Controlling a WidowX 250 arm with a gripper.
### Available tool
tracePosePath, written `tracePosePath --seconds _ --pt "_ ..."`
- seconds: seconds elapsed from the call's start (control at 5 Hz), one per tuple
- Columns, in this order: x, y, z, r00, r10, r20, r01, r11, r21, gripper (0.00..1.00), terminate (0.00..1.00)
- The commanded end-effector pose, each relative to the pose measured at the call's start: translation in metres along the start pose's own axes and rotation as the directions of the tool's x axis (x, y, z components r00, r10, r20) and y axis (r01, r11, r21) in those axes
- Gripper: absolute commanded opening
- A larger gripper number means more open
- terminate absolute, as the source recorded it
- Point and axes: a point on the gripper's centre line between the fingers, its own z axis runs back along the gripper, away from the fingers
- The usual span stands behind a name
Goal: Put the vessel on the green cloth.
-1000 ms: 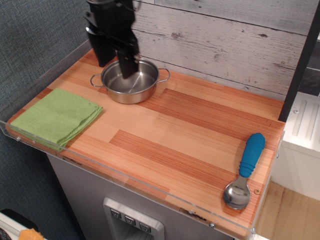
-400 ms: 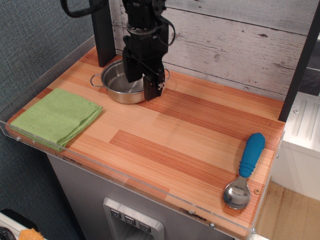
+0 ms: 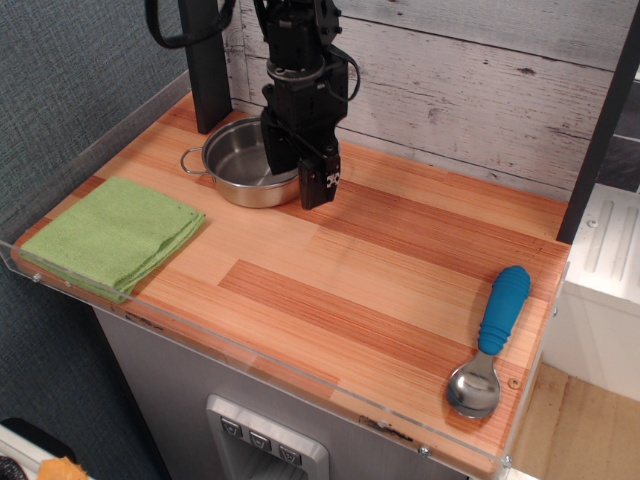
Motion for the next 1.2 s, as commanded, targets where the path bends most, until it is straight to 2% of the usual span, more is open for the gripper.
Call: tracePosePath --seconds 0.0,0.2,0.4,0.6,0.8,1.0 --pt "0.004 0.006 0.005 0.999 -0.028 0.021 0.028 0.999 0.023 1.0 0.0" --pt "0.005 0.007 0.002 0.999 -0.028 0.016 0.028 1.0 0.014 0.0 0.0" --pt "0.004 0.007 -0.003 1.0 -0.026 0.006 0.026 1.0 0.005 0.0 0.0" --pt "0.003 0.008 0.002 1.0 -0.027 0.0 0.027 0.999 0.024 0.0 0.0" --pt "-0.001 0.006 0.023 1.0 -0.009 -0.018 0.011 0.996 0.094 0.0 0.0" --pt "-0.006 0.005 0.041 1.0 0.006 -0.016 -0.004 0.99 0.14 0.0 0.0"
